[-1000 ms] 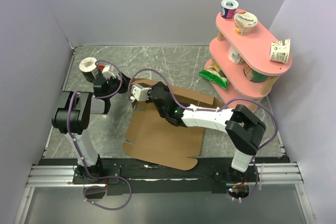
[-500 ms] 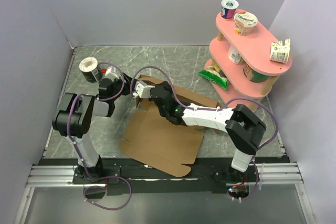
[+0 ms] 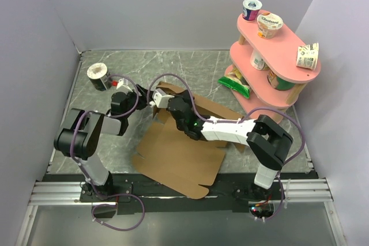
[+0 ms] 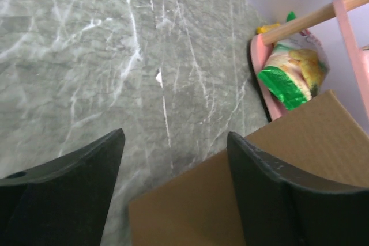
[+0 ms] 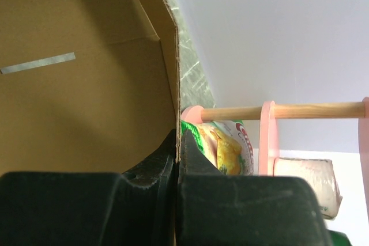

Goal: Fold the paper box

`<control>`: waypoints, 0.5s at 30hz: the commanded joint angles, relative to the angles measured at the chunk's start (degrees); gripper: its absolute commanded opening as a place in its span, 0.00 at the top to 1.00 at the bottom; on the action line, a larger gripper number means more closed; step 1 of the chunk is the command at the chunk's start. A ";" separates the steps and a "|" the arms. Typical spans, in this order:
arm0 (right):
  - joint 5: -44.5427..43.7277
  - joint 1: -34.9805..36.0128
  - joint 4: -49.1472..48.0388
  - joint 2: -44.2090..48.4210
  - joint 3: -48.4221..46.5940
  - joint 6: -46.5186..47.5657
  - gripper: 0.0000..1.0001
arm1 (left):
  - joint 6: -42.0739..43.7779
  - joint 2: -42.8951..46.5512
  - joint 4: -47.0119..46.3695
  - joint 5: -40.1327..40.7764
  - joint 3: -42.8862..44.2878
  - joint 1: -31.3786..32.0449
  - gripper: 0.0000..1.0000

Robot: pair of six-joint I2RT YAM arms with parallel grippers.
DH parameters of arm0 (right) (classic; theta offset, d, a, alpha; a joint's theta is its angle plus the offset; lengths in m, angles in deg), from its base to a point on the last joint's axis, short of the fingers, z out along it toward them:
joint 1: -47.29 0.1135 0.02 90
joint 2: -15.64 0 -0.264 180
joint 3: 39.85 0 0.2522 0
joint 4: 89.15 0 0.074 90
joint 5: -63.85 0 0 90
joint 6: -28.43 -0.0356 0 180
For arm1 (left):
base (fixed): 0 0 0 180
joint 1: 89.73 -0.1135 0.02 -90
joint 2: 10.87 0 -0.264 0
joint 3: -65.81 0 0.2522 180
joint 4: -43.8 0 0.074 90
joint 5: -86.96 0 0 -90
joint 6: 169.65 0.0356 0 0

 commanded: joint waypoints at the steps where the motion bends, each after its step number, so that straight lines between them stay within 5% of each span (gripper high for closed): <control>1: 7.02 0.88 -12.06 1.96 3.30 -1.58 1.00 | 7.19 5.52 8.61 -7.02 -2.14 4.69 0.18; 15: 14.31 -0.61 -19.46 8.20 13.59 -1.83 1.00 | 12.02 7.47 10.21 -12.28 1.01 1.79 0.18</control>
